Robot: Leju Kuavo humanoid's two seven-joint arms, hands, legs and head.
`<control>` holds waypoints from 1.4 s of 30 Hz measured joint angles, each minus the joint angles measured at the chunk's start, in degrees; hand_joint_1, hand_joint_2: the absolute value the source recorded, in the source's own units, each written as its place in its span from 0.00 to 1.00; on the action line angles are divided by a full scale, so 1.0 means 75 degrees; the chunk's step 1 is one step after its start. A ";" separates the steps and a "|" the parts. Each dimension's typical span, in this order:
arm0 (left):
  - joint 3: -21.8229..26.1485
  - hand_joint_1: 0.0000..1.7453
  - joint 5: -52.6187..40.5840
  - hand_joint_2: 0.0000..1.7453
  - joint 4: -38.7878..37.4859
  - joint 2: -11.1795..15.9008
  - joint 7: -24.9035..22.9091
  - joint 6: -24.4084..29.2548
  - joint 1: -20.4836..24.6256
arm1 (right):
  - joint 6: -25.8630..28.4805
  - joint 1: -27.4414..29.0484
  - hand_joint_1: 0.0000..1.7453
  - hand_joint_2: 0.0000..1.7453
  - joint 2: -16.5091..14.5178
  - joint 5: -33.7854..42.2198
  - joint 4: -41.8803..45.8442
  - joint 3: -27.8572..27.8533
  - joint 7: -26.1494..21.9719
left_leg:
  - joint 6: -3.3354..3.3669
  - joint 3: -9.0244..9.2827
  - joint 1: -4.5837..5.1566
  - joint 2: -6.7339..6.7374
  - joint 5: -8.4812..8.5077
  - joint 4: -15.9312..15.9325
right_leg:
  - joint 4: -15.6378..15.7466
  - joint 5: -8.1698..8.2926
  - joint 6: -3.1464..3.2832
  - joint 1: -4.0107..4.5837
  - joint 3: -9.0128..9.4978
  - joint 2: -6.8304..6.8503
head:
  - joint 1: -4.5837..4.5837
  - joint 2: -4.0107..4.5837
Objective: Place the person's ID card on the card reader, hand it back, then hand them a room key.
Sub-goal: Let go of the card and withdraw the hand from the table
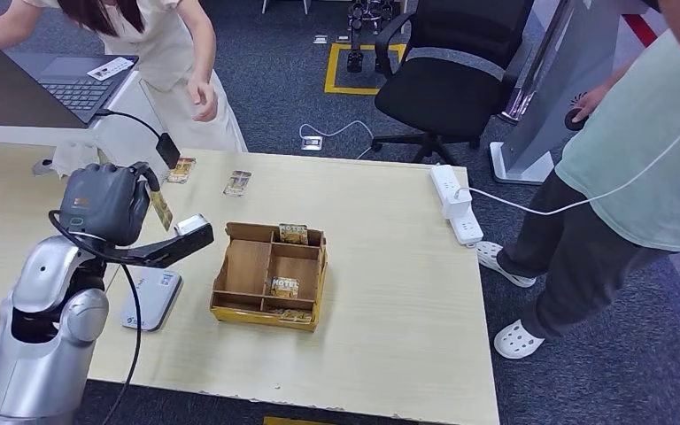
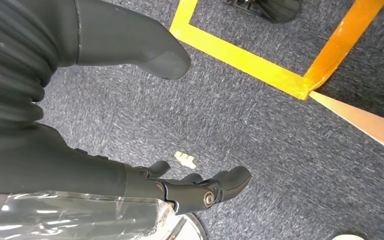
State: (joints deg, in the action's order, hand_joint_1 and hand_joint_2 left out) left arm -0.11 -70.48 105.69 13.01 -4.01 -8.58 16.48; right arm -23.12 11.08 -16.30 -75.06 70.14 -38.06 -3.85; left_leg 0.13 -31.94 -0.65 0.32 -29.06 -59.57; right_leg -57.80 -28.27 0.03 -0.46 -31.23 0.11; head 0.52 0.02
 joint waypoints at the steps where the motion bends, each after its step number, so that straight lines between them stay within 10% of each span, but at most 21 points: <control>1: 0.0075 1.00 -0.0203 1.00 -0.0076 -0.0136 -0.0043 0.0020 0.0147 | -0.0039 -0.0011 0.00 1.00 0.0001 -0.0044 0.0004 0.0023 0.0002 | 0.0000 -0.0002 0.0000 -0.0001 0.0003 -0.0001 | 0.0000 0.0002 0.0000 0.0000 -0.0001 0.0001 | 0.0000 0.0000; 12: 0.0613 0.98 -0.1640 1.00 -0.0794 -0.1030 -0.0366 0.0124 0.1249 | -0.0200 -0.0053 0.00 1.00 0.0020 -0.0718 -0.0130 -0.0125 -0.0466 | -0.0004 -0.0014 -0.0002 -0.0016 0.0012 0.0002 | -0.0003 0.0008 0.0006 0.0004 -0.0002 0.0015 | 0.0000 0.0000; 31: 0.0969 0.85 -0.2022 1.00 -0.0888 -0.1474 -0.0418 0.0329 0.1389 | -0.0257 -0.0042 0.00 1.00 0.0020 -0.0713 -0.0140 -0.0179 -0.0477 | -0.0006 -0.0016 -0.0002 -0.0016 0.0017 0.0002 | -0.0003 0.0009 0.0006 0.0003 -0.0004 0.0014 | 0.0001 0.0000; 33: 0.0988 0.57 -0.2034 1.00 -0.0888 -0.1494 -0.0417 0.0340 0.1390 | -0.0255 -0.0042 0.00 1.00 0.0020 -0.0710 -0.0141 -0.0179 -0.0477 | -0.0007 -0.0016 -0.0002 -0.0016 0.0017 0.0002 | -0.0003 0.0009 0.0006 0.0003 -0.0004 0.0014 | 0.0001 0.0000; 35: 0.0993 0.65 -0.2040 1.00 -0.0888 -0.1507 -0.0415 0.0350 0.1391 | -0.0252 -0.0042 0.00 1.00 0.0020 -0.0708 -0.0144 -0.0179 -0.0477 | -0.0007 -0.0016 -0.0002 -0.0016 0.0017 0.0002 | -0.0004 0.0009 0.0006 0.0004 -0.0004 0.0014 | 0.0000 0.0000; 37: 0.1004 0.50 -0.2040 1.00 -0.0888 -0.1518 -0.0410 0.0355 0.1391 | -0.0252 -0.0042 0.00 1.00 0.0020 -0.0708 -0.0147 -0.0179 -0.0477 | -0.0007 -0.0016 -0.0002 -0.0016 0.0017 0.0002 | -0.0004 0.0009 0.0006 0.0003 -0.0004 0.0014 | 0.0000 0.0000; 39: 0.1022 0.00 -0.2027 1.00 -0.0888 -0.1521 -0.0370 0.0328 0.1391 | -0.0254 -0.0042 0.00 1.00 0.0020 -0.0709 -0.0150 -0.0179 -0.0477 | -0.0007 -0.0016 -0.0002 -0.0015 0.0017 0.0002 | -0.0004 0.0009 0.0006 0.0003 -0.0005 0.0013 | 0.0000 0.0000; 42: 0.1045 0.00 -0.2031 1.00 -0.0899 -0.1519 -0.0331 0.0291 0.1390 | -0.0254 -0.0042 0.00 1.00 0.0020 -0.0719 -0.0152 -0.0181 -0.0479 | -0.0007 -0.0017 -0.0002 -0.0016 0.0017 0.0002 | -0.0004 0.0009 0.0006 0.0003 -0.0005 0.0015 | 0.0000 0.0000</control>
State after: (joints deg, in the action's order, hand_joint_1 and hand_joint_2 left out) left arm 7.73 -85.72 98.95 1.62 -6.50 -6.40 26.91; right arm -25.03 10.76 -16.15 -80.45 69.00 -39.42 -7.44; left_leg 0.08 -32.07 -0.66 0.20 -28.93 -59.55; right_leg -57.83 -28.20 0.07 -0.44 -31.27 0.22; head 0.53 0.02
